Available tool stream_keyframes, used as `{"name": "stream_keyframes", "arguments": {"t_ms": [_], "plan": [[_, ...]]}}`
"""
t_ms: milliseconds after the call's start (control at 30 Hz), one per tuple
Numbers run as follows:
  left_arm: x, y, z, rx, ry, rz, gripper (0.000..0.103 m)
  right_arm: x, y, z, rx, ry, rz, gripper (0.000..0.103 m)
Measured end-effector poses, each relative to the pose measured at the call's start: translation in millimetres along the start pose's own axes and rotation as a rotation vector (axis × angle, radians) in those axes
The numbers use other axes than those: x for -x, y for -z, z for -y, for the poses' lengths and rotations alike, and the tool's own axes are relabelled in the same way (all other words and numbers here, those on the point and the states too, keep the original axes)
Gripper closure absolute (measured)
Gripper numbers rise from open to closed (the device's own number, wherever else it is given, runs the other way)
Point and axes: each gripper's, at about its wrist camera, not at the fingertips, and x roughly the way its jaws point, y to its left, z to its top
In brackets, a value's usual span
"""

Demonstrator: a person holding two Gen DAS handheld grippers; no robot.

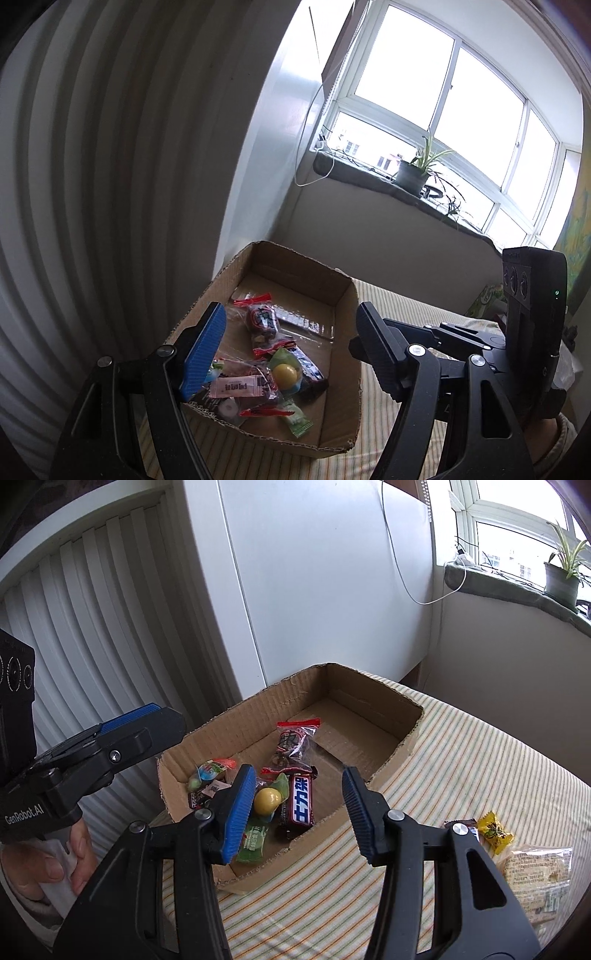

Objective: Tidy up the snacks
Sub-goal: 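Lift both open tools away from the box, then grasp the Snickers bar with the left gripper while the right grips the yellow candy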

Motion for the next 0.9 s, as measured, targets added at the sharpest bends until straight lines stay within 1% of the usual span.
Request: {"name": "stream_keyframes", "arguments": {"t_ms": [200,333,500,600,733,900], "plan": [[-8,2,36,-0.064,0.011,-0.017,0.03,34,18,38,-0.059,0.055,0.04,0.052],[-16,6,69,-0.114,0.036,-0.033,0.03,62,38,77,-0.128,0.109,0.058,0.047],[-32,18,120,-0.181,0.092,-0.07,0.03,106,72,129,-0.22,0.201,0.073,0.047],[-38,26,149,-0.222,0.135,-0.086,0.03,127,87,152,-0.263,0.244,0.078,0.047],[-43,35,173,-0.264,0.167,-0.105,0.03,140,93,162,-0.266,0.261,0.089,0.047],[-50,38,182,-0.263,0.155,-0.129,0.03,135,88,163,-0.229,0.253,0.074,0.047]]}}
